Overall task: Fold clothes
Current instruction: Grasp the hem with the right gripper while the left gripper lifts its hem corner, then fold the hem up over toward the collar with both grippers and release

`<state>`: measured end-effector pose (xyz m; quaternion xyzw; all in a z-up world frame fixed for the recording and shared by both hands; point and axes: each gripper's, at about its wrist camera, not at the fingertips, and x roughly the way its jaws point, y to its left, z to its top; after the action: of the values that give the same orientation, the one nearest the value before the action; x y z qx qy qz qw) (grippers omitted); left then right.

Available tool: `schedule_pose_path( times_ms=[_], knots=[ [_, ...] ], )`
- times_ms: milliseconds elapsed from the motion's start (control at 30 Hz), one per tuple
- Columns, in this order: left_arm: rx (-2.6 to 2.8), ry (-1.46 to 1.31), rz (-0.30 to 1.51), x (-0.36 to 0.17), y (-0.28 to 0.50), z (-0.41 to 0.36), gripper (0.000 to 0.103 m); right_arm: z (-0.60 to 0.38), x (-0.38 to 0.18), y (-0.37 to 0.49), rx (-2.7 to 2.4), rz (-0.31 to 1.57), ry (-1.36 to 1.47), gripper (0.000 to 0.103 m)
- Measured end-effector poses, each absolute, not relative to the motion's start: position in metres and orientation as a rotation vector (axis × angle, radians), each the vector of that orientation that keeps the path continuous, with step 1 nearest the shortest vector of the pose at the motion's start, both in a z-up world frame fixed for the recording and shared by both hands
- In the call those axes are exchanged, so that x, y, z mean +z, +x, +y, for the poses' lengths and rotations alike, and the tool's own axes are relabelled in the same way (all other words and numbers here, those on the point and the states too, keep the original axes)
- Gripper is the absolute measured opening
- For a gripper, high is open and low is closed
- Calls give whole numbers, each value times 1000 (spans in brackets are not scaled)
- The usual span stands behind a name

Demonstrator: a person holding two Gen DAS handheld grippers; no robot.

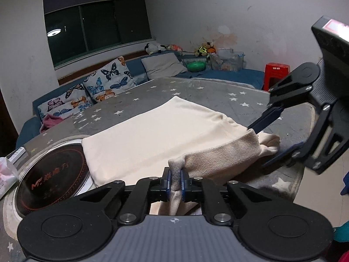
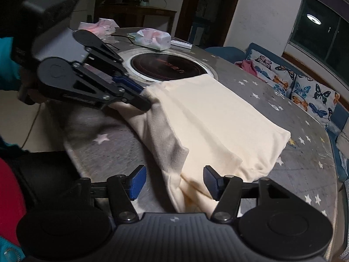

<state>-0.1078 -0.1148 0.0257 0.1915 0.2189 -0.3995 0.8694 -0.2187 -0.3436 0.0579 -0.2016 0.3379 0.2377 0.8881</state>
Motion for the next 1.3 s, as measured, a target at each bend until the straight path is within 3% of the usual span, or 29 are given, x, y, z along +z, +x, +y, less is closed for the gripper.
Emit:
schedule_pose_path(
  times_ms=[100, 133, 200, 233, 300, 533, 600, 767, 833, 1300],
  knots=[
    [-838, 401, 464, 25, -110, -112, 11, -342, 49, -208, 496, 731, -404, 42],
    [-839, 401, 466, 24, -111, -110, 14, -341, 46, -204, 496, 748, -406, 30],
    [-839, 406, 466, 24, -114, -106, 18, -342, 46, -200, 486, 760, -388, 23],
    [-837, 411, 463, 24, -117, -104, 32, -345, 49, -200, 488, 762, -364, 18],
    [-828, 439, 452, 22, -123, -98, 46, -349, 53, -198, 487, 765, -320, 15],
    [-801, 549, 442, 7, -130, -87, 46, -355, 64, -195, 469, 754, -248, 12],
    [-802, 566, 436, 5, -129, -86, 46, -355, 66, -195, 462, 746, -243, 11],
    [-805, 573, 428, 4, -127, -83, 17, -354, 76, -200, 447, 698, -235, 10],
    [-809, 540, 431, 9, -127, -79, 11, -354, 80, -203, 442, 681, -235, 9],
    [-866, 393, 397, 66, -167, -38, 8, -350, 131, -261, 528, 598, -254, 9]
  ],
)
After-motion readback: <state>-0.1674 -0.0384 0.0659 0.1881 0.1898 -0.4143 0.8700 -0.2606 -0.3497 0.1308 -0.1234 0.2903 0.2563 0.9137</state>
